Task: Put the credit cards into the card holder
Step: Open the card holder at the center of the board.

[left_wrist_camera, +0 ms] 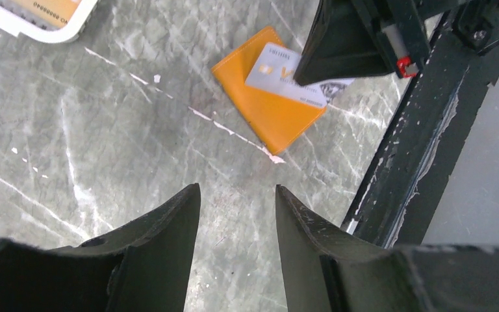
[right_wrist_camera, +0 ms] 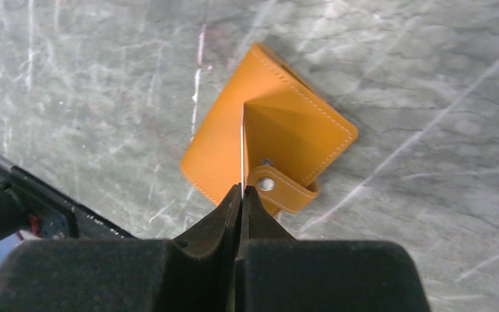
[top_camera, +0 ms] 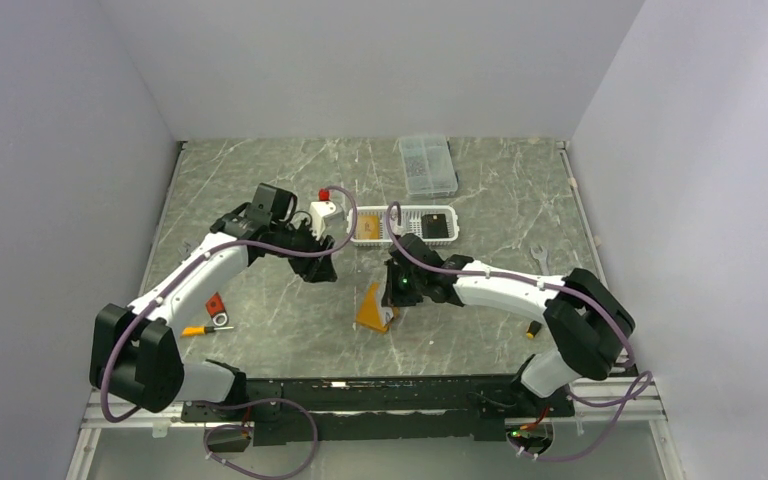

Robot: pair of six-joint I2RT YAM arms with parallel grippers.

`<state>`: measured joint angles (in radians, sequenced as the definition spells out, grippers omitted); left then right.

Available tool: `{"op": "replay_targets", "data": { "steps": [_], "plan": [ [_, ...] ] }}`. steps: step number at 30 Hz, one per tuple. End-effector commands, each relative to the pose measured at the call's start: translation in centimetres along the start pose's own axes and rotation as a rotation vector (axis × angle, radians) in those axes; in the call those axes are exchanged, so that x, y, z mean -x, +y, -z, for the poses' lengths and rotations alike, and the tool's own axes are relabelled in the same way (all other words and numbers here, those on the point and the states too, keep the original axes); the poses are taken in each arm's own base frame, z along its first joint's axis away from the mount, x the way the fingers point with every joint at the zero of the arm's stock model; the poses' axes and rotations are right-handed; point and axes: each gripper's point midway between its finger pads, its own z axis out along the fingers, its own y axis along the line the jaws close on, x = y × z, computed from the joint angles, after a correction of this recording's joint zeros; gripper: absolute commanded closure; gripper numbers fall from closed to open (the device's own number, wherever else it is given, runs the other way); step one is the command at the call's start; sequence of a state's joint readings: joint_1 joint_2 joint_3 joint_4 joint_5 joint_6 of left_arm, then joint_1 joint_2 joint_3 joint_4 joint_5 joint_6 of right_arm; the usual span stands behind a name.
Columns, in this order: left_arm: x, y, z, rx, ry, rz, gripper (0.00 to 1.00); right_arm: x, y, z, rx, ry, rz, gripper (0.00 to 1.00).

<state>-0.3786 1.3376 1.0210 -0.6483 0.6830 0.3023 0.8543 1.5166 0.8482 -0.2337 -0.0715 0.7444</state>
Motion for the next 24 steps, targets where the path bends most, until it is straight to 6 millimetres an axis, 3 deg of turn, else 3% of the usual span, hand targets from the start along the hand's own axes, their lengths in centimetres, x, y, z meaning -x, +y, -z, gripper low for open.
{"op": "replay_targets", "data": {
  "steps": [1,11,24],
  "plan": [
    [-0.5,0.1,1.1,0.038,0.019,-0.041,0.48,1.3,-1.5,0.8,-0.122,-0.047,-0.044,1.0],
    [-0.7,0.4,0.4,0.064,0.052,-0.057,0.48,0.6,-3.1,2.5,-0.162,-0.085,-0.076,1.0],
    [-1.1,-1.1,-3.3,0.06,0.138,-0.118,0.47,-0.9,-4.9,2.8,-0.182,-0.09,-0.102,1.0]
  ]
}}
